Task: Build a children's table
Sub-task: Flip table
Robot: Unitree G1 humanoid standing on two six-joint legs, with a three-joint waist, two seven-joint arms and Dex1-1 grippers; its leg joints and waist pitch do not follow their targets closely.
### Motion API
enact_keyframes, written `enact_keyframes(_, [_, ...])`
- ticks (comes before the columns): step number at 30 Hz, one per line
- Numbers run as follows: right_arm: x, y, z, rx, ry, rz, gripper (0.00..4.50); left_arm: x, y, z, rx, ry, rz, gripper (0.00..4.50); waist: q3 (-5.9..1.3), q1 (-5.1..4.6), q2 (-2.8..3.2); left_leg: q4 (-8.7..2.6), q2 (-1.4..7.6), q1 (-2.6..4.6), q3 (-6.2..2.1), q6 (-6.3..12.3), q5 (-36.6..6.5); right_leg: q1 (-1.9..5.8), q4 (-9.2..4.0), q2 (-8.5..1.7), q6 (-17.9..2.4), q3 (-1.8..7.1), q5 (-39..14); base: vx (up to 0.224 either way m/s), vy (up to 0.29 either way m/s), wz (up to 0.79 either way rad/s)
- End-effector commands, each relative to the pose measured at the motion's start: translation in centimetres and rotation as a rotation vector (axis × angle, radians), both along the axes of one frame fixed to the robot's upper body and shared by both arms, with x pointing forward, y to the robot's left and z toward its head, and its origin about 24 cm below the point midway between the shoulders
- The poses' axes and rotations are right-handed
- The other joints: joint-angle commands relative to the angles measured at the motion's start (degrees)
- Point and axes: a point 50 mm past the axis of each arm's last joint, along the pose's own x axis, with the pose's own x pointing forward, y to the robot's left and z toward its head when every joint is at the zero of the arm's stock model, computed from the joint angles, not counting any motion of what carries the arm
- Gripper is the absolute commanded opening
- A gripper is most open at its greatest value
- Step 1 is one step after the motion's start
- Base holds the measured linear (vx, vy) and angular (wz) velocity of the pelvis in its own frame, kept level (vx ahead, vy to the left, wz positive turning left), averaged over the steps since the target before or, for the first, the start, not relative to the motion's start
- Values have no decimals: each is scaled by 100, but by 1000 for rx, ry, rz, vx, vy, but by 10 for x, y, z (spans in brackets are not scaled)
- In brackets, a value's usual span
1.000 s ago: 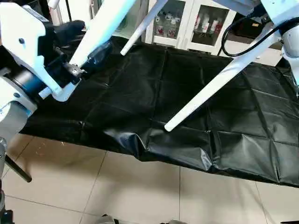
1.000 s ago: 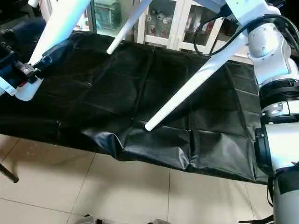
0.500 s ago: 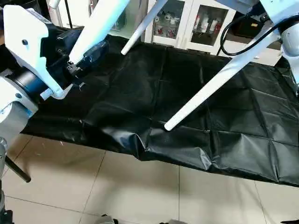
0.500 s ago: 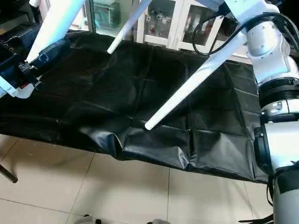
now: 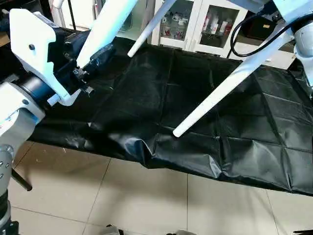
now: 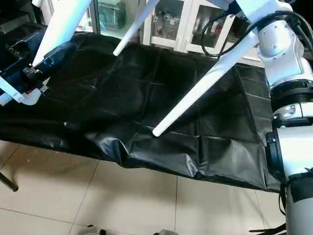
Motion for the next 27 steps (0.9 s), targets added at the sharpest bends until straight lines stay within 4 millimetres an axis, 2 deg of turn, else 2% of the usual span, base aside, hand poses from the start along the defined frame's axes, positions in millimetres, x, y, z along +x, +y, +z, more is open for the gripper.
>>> enact_keyframes(1, [0,3,-1,-60,19,21,222,7,6,-2,-60,-3,70,172,-389,-41,-19,-444,200,76,-54,-429,-1186,280,-363,-307,-751,220,-1446,0,0,0])
enact_keyframes(3, [0,4,0,-61,17,22,257,7,6,-3,-65,-1,70,172,-399,-58,-18,-442,202,71,-60,-425,-1152,289,-356,-316,-750,219,-1422,0,0,0])
enact_keyframes(6, [-1,5,1,-65,11,34,269,8,6,-6,-72,3,74,172,-401,-70,-21,-434,199,72,-53,-398,-1142,288,-357,-316,-773,222,-1380,0,0,0])
enact_keyframes(7, [-1,7,2,-73,1,48,293,9,6,-8,-79,7,82,172,-399,-76,-17,-436,202,74,-55,-386,-1146,283,-358,-315,-780,220,-1385,0,0,0])
enact_keyframes(15, [-4,13,7,-96,-48,91,358,12,9,-16,-125,20,113,172,-398,-140,-22,-433,202,73,-61,-339,-1263,275,-380,-315,-772,213,-1521,0,0,0])
enact_keyframes(19, [-5,15,10,-95,-76,109,364,12,9,-21,-142,22,111,172,-407,-142,-54,-429,211,75,-54,-280,-1173,278,-373,-320,-792,214,-1433,0,0,0])
enact_keyframes(21, [-6,16,11,-89,-86,120,364,11,9,-23,-142,25,111,172,-412,-141,-41,-427,210,74,-49,-244,-1054,283,-355,-310,-854,213,-1225,0,0,0])
enact_keyframes(27, [-6,20,8,-48,-89,169,364,13,8,-32,-162,41,112,172,-405,-144,-64,-428,216,74,-47,-221,-1085,281,-356,-314,-844,214,-1253,0,0,0])
